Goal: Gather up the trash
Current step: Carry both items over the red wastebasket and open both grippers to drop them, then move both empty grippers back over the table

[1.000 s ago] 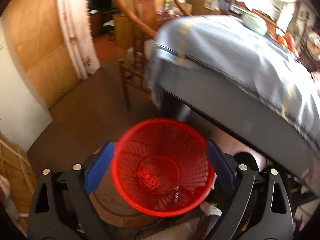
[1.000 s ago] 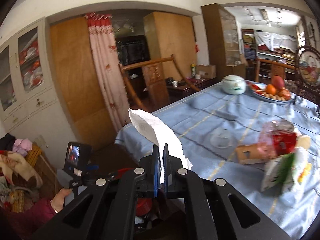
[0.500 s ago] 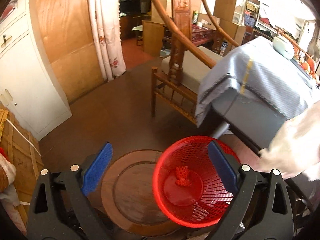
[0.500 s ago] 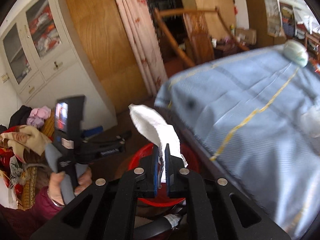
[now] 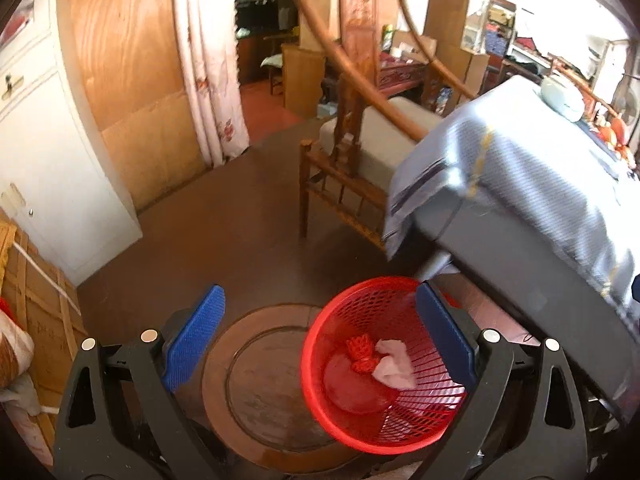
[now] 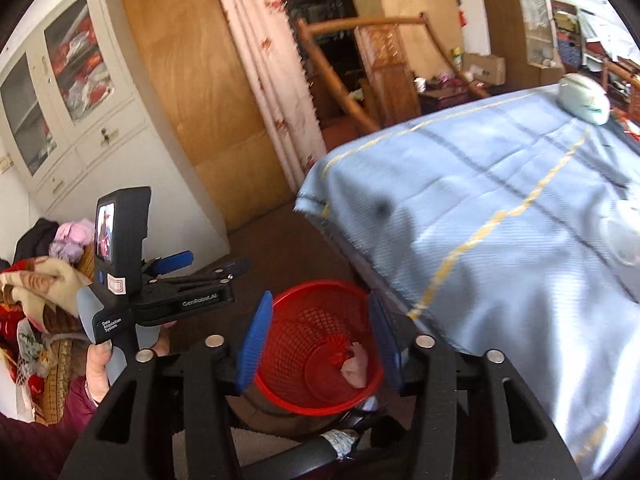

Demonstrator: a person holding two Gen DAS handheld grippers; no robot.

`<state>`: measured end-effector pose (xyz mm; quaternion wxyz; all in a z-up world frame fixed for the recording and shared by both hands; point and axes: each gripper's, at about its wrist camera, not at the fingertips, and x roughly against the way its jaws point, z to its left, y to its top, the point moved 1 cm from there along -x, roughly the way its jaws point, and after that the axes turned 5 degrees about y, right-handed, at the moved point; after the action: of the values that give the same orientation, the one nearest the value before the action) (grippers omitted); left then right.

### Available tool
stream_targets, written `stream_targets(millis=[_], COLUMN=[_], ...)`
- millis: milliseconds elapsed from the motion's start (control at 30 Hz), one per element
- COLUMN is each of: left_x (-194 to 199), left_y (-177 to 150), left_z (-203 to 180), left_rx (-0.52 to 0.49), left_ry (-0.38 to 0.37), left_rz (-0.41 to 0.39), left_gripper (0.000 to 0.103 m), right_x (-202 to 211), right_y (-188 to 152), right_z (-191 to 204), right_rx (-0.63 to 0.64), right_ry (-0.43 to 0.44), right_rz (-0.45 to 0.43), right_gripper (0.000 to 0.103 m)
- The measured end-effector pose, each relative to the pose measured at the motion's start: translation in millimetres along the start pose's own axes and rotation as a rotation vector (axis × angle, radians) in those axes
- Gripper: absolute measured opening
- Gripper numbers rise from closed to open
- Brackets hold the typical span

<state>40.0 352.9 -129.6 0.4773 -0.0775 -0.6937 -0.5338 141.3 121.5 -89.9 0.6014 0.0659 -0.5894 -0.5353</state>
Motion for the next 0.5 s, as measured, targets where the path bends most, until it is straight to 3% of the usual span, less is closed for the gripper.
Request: stream_targets(millis=[500], left_x=[116], left_y=[0], left_z=[-118], left_rx=[-0.224], left_ry=[-0.152], left_rz=[-0.216], left_gripper=[0.096], right_x=[166], right_y=[-42], right_z=[-46], right_rx=[-0.072], right_ry=[-0.200], right_rz=[-0.315], right_gripper=[0.073])
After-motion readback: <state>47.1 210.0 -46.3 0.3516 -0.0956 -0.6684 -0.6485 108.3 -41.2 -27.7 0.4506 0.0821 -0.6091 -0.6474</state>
